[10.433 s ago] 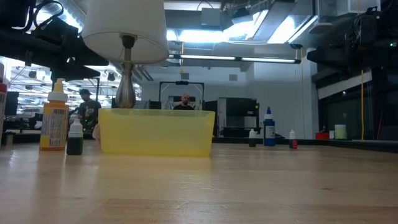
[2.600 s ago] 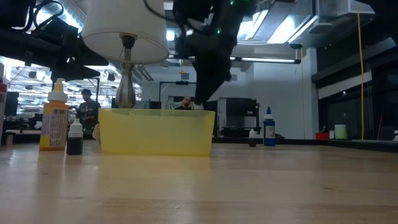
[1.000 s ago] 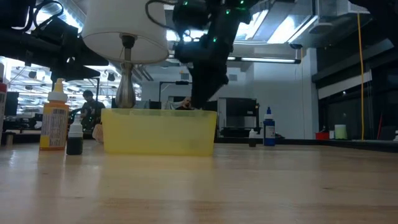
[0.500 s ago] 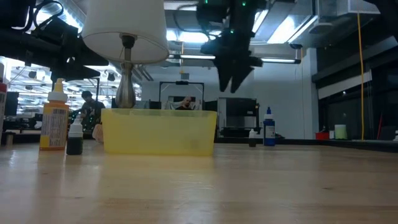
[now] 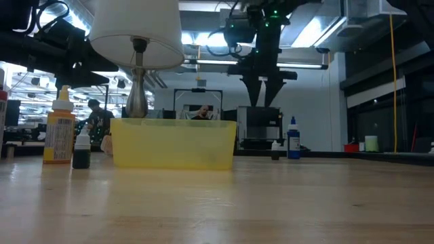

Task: Pick & Place food coloring
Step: Put the red food coloring bottle into the yellow bin

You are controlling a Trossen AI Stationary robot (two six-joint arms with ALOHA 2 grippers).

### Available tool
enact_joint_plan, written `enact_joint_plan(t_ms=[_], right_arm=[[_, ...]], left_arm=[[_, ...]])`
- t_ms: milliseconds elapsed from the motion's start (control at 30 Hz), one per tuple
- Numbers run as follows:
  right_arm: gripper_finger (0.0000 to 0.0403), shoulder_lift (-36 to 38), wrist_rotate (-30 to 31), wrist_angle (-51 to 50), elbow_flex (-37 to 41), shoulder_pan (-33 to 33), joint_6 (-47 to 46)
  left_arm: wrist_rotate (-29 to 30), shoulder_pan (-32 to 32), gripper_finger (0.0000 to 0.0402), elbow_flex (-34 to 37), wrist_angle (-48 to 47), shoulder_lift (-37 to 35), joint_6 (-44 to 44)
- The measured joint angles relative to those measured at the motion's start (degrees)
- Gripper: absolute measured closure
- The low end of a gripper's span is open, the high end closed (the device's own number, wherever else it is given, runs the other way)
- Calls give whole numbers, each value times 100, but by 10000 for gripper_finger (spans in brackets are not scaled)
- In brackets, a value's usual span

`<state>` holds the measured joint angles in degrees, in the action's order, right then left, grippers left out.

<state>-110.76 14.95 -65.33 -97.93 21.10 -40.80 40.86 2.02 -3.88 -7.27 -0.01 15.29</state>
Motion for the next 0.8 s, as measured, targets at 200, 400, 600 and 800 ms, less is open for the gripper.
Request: enact_joint_plan(t_ms=[200,400,600,800], right_arm=[[210,-2,3,281,488,157,-574],[210,-2,-8,731,1022,189,-1308],[210,-2,-83,918,1449,189,-1753],[210,-2,-173,1486,1849,189,-1874]], left_arm=[[0,0,89,0,0,0,0],[2,0,90,0,0,0,0],[0,0,89,0,0,0,0],[0,0,90,0,0,0,0]])
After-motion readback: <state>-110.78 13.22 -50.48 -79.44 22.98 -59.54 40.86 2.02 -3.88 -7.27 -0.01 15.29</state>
